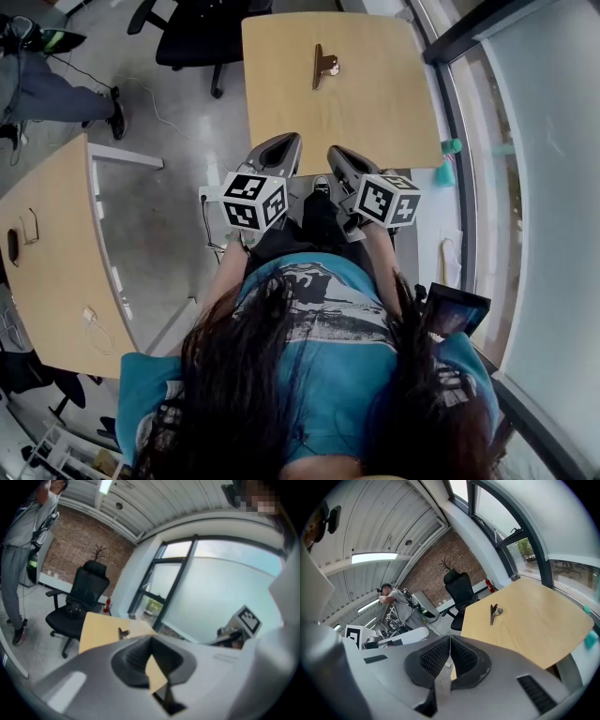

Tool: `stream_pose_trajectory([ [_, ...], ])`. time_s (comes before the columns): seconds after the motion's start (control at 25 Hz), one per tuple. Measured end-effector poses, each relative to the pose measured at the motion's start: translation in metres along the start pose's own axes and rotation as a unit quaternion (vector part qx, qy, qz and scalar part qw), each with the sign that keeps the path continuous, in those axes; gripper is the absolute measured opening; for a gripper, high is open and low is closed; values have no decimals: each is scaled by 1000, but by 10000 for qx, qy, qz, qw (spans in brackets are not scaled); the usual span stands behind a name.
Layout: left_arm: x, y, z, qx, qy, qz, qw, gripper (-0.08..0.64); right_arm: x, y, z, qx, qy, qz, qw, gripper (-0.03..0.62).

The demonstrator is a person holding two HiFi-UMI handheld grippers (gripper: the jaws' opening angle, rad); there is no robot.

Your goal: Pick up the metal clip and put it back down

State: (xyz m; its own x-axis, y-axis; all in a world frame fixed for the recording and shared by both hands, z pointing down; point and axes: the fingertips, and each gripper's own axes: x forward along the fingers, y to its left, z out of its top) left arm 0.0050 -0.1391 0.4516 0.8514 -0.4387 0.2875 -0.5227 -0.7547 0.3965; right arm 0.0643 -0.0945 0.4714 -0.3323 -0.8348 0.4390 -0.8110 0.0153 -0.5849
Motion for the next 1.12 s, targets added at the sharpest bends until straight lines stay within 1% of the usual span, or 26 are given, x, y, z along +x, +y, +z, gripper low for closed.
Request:
stream_pose_trajectory([
  [0.2,34,8,14,-17,-63,170,9998,3,23,-24,29,-104,168,125,9997,15],
  [0.4,77,9,22,-11,-43,272,9996,3,50,-66,58,-199,379,106,9990,15],
  [0.52,98,14,25,-29,8,406,9992,3,68,-91,75,-133,486,133,9986,15],
  [0.72,126,30,32,-212,13,714,9972,3,99,-130,97,6,702,198,9973,15],
  [0.92,150,51,41,-338,-102,1058,9938,3,143,-167,121,-106,848,260,9960,17],
  [1.0,159,58,41,-413,-116,1164,9923,3,162,-180,125,-94,988,364,9944,17],
  [1.12,170,63,37,-520,-78,1304,9901,3,190,-197,126,79,1261,552,9905,17],
])
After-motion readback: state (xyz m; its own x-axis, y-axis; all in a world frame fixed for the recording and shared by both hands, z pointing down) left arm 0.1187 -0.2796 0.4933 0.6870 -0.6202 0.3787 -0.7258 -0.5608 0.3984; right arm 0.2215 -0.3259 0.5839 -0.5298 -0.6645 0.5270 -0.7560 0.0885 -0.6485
